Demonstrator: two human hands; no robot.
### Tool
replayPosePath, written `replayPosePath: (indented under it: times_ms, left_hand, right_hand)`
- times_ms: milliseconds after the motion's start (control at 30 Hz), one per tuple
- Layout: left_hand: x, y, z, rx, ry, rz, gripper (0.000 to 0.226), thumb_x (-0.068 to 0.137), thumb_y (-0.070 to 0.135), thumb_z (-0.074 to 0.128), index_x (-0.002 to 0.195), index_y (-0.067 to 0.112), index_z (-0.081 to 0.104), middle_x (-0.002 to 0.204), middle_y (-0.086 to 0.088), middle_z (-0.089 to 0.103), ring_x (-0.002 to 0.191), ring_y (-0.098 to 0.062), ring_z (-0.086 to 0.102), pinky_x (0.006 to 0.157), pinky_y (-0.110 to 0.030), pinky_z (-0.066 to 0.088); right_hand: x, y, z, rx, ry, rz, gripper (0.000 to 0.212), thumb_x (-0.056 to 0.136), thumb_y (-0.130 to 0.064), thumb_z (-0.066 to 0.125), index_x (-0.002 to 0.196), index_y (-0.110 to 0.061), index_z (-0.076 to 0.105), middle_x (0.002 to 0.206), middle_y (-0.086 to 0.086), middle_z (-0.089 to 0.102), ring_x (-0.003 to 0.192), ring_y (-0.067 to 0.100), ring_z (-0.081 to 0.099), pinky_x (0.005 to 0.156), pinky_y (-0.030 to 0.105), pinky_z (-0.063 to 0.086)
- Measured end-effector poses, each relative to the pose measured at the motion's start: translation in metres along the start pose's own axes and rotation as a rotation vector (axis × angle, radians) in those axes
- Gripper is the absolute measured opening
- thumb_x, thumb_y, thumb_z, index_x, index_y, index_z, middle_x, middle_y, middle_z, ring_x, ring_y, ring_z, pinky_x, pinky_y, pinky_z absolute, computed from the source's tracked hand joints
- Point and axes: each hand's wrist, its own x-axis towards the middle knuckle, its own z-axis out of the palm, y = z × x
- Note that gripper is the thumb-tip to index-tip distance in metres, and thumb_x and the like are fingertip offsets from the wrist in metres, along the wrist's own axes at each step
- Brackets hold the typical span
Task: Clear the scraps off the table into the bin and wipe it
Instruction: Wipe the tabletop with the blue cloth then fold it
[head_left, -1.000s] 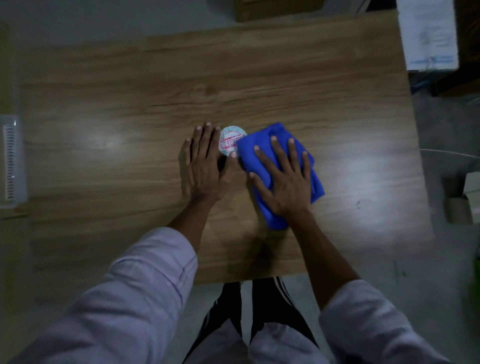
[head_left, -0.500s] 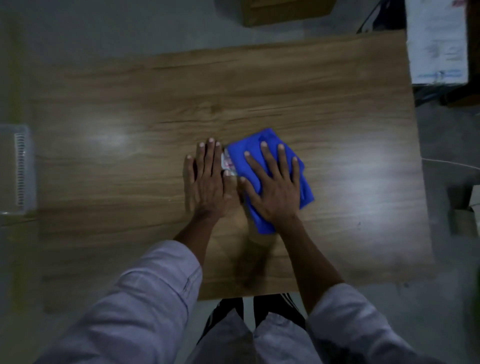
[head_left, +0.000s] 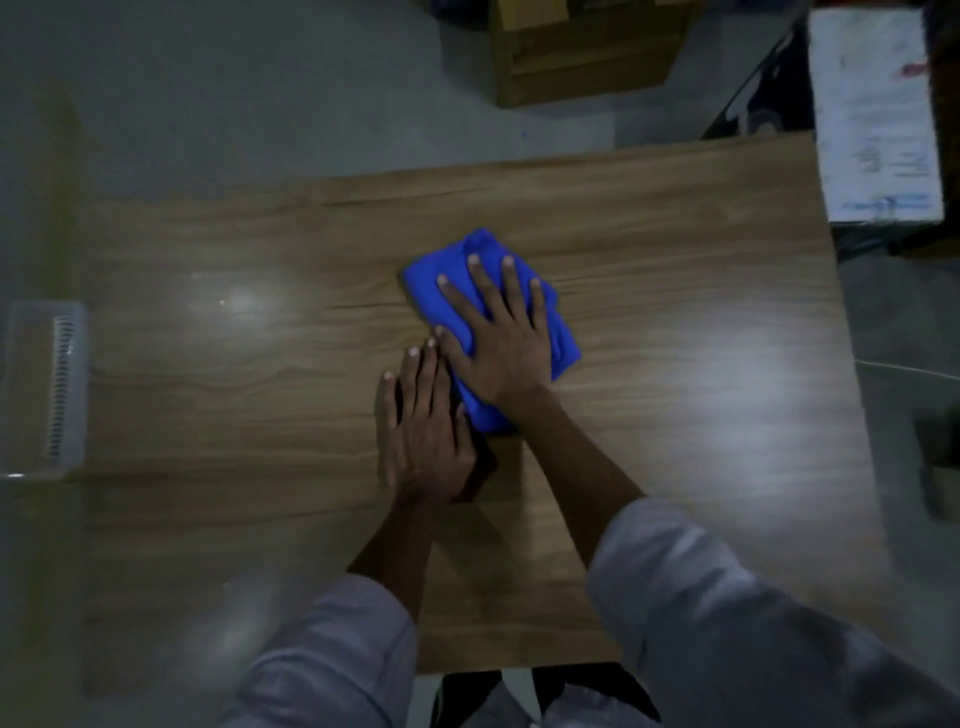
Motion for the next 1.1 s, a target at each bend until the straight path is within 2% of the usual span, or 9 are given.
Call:
replayPosePath:
  times_ms: [233,367,467,567,700,767,867,967,1100]
  left_hand:
    - [0.001,0.002,-0.003,-0.073,0.029,-0.017,0.067,0.098,0.034,0.038,0.160,0.016,0.022,0.169,0.001,0.014,0.157,-0.017,0.007,0.123,-0.053,0.016]
    - [0.003,0.000,-0.002,-0.093,0.046,-0.007,0.067,0.097,0.034,0.040,0.160,0.015,0.026,0.168,-0.001,0.019,0.157,-0.018,0.009,0.123,-0.054,0.017]
    - [0.002,0.003,-0.002,-0.102,0.061,-0.019,0.065,0.096,0.033,0.042,0.158,0.014,0.031,0.166,-0.002,0.025,0.156,-0.019,0.015,0.122,-0.053,0.018]
    - [0.015,0.010,-0.008,-0.042,0.025,-0.065,0.062,0.089,0.037,0.042,0.145,0.013,0.046,0.152,-0.008,0.044,0.138,-0.027,0.041,0.111,-0.050,0.029]
    - [0.074,0.024,-0.020,0.073,0.061,-0.207,0.033,0.082,0.035,0.043,0.103,0.012,0.053,0.107,-0.015,0.055,0.094,-0.033,0.049,0.082,-0.044,0.037]
    - [0.102,0.025,-0.019,0.030,0.145,-0.204,0.026,0.081,0.031,0.047,0.096,0.011,0.052,0.102,-0.016,0.054,0.091,-0.033,0.049,0.079,-0.044,0.035]
    - [0.119,0.024,-0.007,-0.019,0.192,-0.166,0.034,0.082,0.032,0.046,0.107,0.010,0.054,0.113,-0.016,0.055,0.101,-0.034,0.050,0.088,-0.045,0.036]
    - [0.118,0.023,-0.001,-0.093,0.205,-0.191,0.046,0.084,0.036,0.041,0.120,0.010,0.056,0.130,-0.015,0.054,0.117,-0.033,0.048,0.102,-0.047,0.034]
    - [0.118,0.020,-0.006,-0.170,0.222,-0.224,0.051,0.081,0.038,0.044,0.123,0.009,0.054,0.134,-0.014,0.054,0.120,-0.032,0.046,0.106,-0.048,0.031]
  right_hand:
    - [-0.001,0.090,-0.028,-0.016,-0.022,0.141,0.066,0.098,-0.068,0.034,0.158,-0.044,0.023,0.170,-0.006,0.014,0.157,0.030,0.005,0.123,0.058,0.008]
    - [0.056,0.066,-0.023,0.023,-0.027,0.290,0.067,0.098,-0.070,0.026,0.159,-0.045,0.015,0.171,-0.004,0.006,0.157,0.034,-0.001,0.124,0.059,0.000]
    - [0.041,0.034,-0.011,0.013,-0.070,0.049,0.068,0.098,-0.068,0.029,0.160,-0.042,0.020,0.171,-0.002,0.011,0.157,0.035,0.001,0.122,0.061,0.004]
    - [-0.016,0.051,-0.019,-0.004,-0.079,-0.148,0.067,0.099,-0.070,0.031,0.159,-0.042,0.021,0.171,-0.004,0.010,0.157,0.029,-0.001,0.122,0.060,0.009]
    - [-0.055,0.114,-0.038,-0.022,-0.027,0.054,0.066,0.097,-0.068,0.036,0.158,-0.045,0.026,0.170,-0.008,0.015,0.157,0.029,0.004,0.124,0.057,0.009]
    - [-0.024,0.128,-0.041,-0.026,-0.034,0.175,0.066,0.096,-0.069,0.034,0.157,-0.046,0.025,0.170,-0.009,0.014,0.157,0.030,0.005,0.123,0.057,0.009]
    - [0.054,0.121,-0.042,0.041,-0.026,0.250,0.067,0.096,-0.072,0.028,0.158,-0.048,0.021,0.171,-0.007,0.009,0.157,0.032,0.000,0.124,0.058,0.002]
    - [0.107,0.093,-0.029,0.078,-0.071,0.162,0.068,0.096,-0.073,0.029,0.158,-0.048,0.017,0.171,-0.007,0.005,0.157,0.032,-0.005,0.124,0.057,-0.005]
    - [0.068,0.064,-0.017,0.028,-0.079,-0.239,0.064,0.096,-0.068,0.037,0.156,-0.045,0.030,0.169,-0.006,0.019,0.157,0.032,0.007,0.124,0.058,0.007]
